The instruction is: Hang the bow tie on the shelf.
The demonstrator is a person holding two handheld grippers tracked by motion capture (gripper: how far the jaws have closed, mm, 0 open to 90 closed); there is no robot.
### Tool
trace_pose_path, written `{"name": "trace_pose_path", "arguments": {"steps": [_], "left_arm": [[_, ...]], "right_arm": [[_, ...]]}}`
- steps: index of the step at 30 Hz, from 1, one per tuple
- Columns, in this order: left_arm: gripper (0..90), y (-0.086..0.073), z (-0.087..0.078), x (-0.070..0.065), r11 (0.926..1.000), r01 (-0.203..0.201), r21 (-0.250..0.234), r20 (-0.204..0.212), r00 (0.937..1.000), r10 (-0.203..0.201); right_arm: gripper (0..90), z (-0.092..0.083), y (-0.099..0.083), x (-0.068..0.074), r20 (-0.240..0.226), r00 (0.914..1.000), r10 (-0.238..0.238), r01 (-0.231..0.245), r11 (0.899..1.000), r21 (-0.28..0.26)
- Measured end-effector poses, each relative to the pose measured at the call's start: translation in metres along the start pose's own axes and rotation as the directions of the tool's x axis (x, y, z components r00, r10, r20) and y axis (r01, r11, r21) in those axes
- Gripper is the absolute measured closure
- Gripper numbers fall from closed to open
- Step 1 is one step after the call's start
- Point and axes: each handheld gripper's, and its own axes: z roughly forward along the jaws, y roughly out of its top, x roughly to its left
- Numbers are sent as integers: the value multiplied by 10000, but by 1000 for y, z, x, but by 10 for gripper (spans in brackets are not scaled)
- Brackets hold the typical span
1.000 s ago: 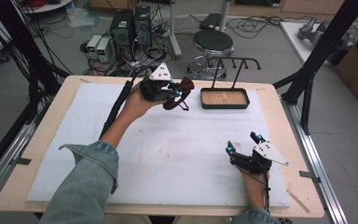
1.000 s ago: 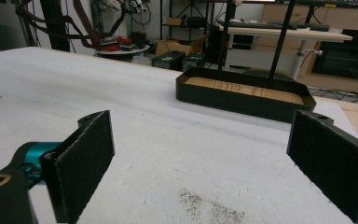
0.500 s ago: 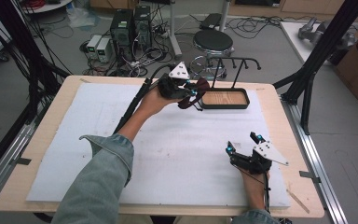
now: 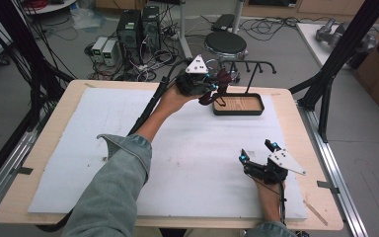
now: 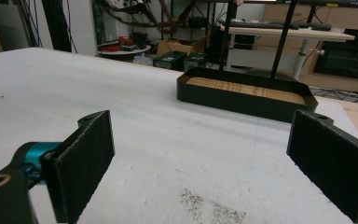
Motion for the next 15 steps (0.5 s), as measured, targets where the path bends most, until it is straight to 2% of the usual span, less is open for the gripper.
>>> {"name": "trace_pose_path", "arguments": {"steps": [3,6,8,9,12,13,15], "left_arm": [[770,-1,0,4,9973,527,-514,-165,9984,-536],[770,-2,3,5,9933,743,-891,-337,9964,-775],[771,-2,5,6,9867,999,-1285,-362,9938,-1053],[771,-3,7,6,9807,1224,-1524,-350,9910,-1291],[772,-5,11,9,9686,1581,-1920,-341,9853,-1676],[772,-6,12,10,9685,1585,-1919,-406,9847,-1692],[773,-10,16,12,9643,1787,-1955,-568,9795,-1930]], "right_arm": [[65,0,0,0,2,10000,0,0,10000,-1],[65,0,0,0,-2,10000,-2,2,10000,5],[66,0,0,0,-5,10000,20,-20,10000,8],[66,0,0,0,-5,10000,20,-20,10000,8],[66,0,0,0,-4,10000,21,-21,10000,6],[66,0,0,0,-4,10000,22,-22,10000,5],[66,0,0,0,-10,10000,22,-22,10000,9]]}}
